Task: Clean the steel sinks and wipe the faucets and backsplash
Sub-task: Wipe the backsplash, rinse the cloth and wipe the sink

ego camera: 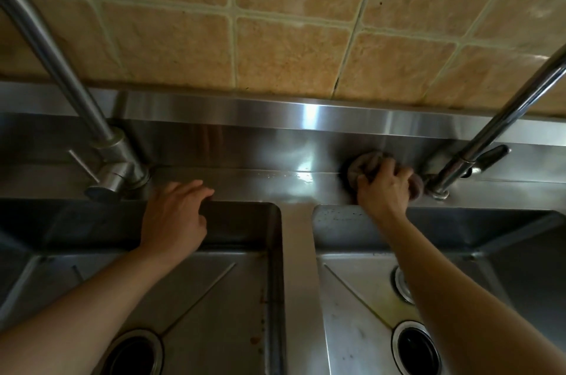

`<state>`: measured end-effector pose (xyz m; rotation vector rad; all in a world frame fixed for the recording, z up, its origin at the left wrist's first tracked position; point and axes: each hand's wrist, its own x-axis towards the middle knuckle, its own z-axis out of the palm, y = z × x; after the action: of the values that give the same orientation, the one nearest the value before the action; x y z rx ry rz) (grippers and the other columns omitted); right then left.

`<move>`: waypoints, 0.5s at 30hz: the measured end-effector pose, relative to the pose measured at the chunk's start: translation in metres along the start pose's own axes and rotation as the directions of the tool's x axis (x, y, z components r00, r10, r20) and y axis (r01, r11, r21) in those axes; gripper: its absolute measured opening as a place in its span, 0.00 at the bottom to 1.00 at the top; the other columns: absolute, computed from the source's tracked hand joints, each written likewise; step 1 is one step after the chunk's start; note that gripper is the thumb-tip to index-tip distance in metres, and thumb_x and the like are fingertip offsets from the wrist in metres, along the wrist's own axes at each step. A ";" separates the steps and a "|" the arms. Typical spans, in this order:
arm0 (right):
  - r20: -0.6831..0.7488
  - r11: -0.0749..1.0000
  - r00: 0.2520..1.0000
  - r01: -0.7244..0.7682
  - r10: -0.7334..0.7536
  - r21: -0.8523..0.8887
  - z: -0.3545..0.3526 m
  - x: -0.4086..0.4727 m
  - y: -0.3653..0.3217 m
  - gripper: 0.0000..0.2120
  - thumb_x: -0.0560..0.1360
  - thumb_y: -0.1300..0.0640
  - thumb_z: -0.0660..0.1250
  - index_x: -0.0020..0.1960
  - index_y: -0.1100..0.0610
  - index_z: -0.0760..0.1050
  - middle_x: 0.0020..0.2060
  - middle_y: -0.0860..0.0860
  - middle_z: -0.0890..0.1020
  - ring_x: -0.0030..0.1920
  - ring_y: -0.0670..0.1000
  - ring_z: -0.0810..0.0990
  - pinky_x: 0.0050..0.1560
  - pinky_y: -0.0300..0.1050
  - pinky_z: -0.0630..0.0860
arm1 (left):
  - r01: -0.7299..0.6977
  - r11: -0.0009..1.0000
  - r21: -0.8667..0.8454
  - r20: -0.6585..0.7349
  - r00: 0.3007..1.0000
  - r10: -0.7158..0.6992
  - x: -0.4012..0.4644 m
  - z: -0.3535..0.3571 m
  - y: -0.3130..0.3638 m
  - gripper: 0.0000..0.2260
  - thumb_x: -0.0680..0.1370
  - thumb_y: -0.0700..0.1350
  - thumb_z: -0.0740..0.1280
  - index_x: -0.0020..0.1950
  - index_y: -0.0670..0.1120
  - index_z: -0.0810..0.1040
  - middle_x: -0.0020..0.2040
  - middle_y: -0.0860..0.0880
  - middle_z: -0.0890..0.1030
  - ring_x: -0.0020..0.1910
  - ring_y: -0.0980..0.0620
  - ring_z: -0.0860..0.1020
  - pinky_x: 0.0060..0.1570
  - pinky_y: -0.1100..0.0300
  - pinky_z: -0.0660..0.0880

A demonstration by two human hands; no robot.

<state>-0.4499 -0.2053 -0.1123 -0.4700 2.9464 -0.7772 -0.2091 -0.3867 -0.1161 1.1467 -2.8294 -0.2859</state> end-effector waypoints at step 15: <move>0.081 0.985 0.986 0.152 -0.145 -0.085 0.023 -0.026 -0.025 0.21 0.79 0.42 0.56 0.67 0.51 0.70 0.67 0.58 0.63 0.65 0.63 0.66 0.67 0.54 0.64 | 0.111 0.990 -0.091 0.022 0.994 -0.109 -0.027 -0.008 -0.046 0.26 0.75 0.37 0.64 0.74 0.46 0.65 0.75 0.50 0.62 0.74 0.51 0.58 0.72 0.55 0.58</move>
<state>-0.4153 -0.2286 -0.1205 -0.7160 2.9128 -0.6249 -0.1576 -0.4017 -0.1175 1.2884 -2.7399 -0.4302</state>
